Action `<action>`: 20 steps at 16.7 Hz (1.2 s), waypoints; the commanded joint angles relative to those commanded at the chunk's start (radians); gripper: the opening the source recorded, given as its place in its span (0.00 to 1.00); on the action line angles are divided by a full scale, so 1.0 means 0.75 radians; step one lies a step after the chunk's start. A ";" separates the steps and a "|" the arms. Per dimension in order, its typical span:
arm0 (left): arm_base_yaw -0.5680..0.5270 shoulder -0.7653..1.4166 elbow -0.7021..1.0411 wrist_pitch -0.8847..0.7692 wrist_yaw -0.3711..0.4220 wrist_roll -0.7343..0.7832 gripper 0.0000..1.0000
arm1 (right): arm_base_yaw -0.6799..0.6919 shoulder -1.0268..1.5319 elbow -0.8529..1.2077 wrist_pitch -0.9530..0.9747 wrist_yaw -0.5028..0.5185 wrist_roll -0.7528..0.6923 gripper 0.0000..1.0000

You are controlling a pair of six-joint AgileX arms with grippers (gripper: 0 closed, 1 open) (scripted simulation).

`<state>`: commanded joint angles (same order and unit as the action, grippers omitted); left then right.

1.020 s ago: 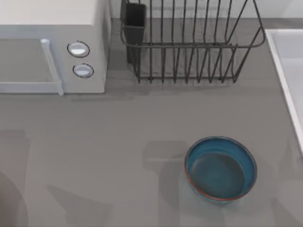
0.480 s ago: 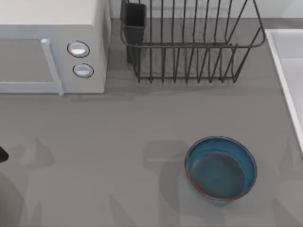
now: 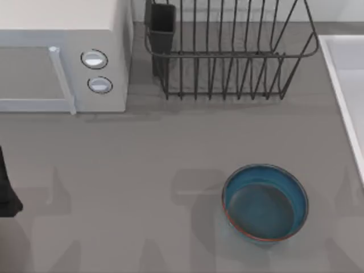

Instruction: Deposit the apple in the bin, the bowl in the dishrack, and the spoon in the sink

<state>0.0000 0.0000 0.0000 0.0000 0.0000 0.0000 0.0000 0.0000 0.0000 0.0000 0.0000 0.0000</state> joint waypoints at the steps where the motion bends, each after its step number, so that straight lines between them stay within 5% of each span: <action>1: 0.000 0.000 0.000 0.000 0.000 0.000 1.00 | 0.000 0.000 0.000 0.000 0.000 0.000 1.00; 10: 0.000 0.000 0.000 0.000 0.000 0.000 1.00 | 0.052 0.143 0.141 -0.123 0.002 0.047 1.00; 20: 0.000 0.000 0.000 0.000 0.000 0.000 1.00 | 0.376 1.308 0.998 -0.935 -0.014 0.380 1.00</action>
<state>0.0000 0.0000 0.0000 0.0000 0.0000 0.0000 0.2819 0.9813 0.7483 -0.7014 -0.0107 0.2850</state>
